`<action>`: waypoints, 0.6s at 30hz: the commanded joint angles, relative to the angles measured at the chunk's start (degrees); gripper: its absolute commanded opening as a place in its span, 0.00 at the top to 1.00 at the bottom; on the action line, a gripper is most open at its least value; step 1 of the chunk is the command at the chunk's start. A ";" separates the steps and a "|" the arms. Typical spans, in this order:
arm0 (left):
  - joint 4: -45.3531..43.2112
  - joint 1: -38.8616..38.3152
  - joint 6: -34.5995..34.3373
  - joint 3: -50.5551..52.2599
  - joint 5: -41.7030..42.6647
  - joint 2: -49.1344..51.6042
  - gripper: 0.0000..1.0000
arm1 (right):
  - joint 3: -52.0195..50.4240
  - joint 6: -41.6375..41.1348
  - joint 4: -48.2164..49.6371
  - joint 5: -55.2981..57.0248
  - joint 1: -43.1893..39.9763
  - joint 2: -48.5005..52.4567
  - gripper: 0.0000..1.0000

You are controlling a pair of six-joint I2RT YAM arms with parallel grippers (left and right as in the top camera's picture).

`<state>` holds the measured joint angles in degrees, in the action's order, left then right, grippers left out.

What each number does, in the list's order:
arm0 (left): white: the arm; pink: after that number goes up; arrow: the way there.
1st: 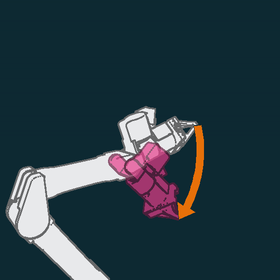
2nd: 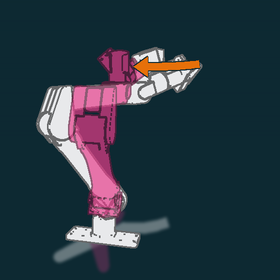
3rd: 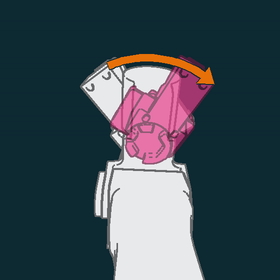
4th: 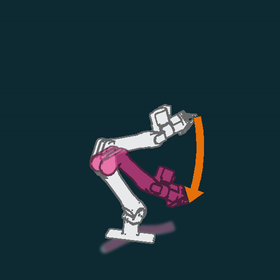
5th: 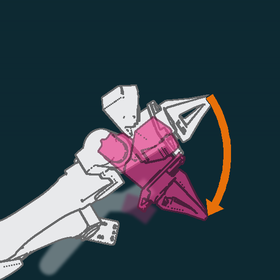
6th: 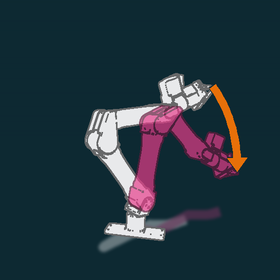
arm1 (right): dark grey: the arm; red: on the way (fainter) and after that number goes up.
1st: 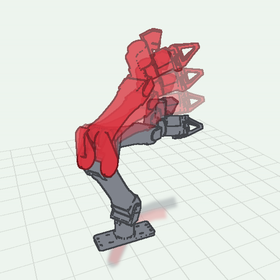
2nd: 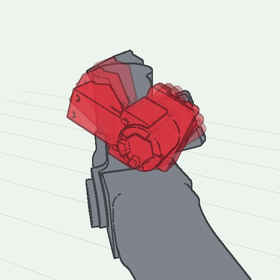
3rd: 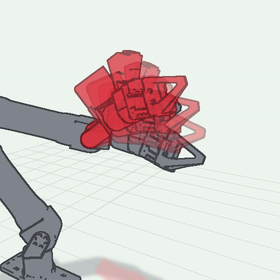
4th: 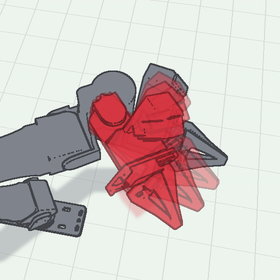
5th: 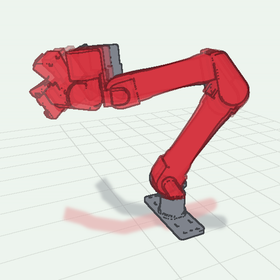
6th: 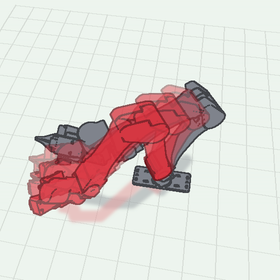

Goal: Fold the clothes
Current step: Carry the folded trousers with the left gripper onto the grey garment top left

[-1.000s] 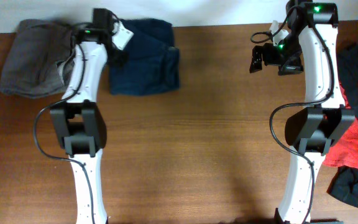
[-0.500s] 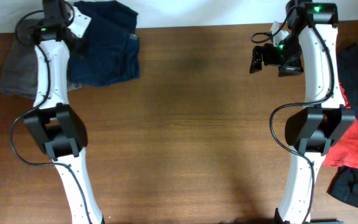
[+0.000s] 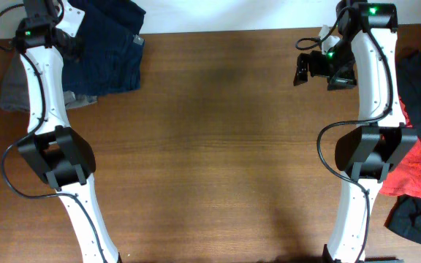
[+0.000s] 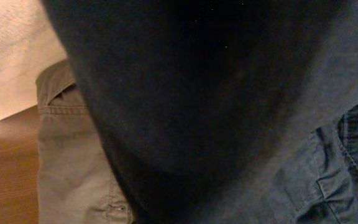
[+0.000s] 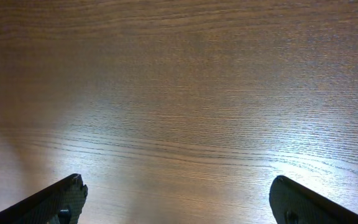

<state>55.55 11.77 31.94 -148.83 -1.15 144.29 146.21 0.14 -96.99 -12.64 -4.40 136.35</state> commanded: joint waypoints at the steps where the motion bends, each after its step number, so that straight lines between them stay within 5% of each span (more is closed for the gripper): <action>1: 0.04 0.44 0.68 -1.88 -1.79 0.33 0.99 | 0.96 -0.26 -0.35 0.90 0.24 -0.66 0.01; 18: -0.68 4.59 -1.51 -1.88 -6.86 0.33 0.97 | 0.96 -0.28 -0.35 0.87 0.26 -0.66 0.01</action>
<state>55.57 14.46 31.46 -148.83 -6.39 144.35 146.21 0.01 -96.99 -12.67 -4.40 136.35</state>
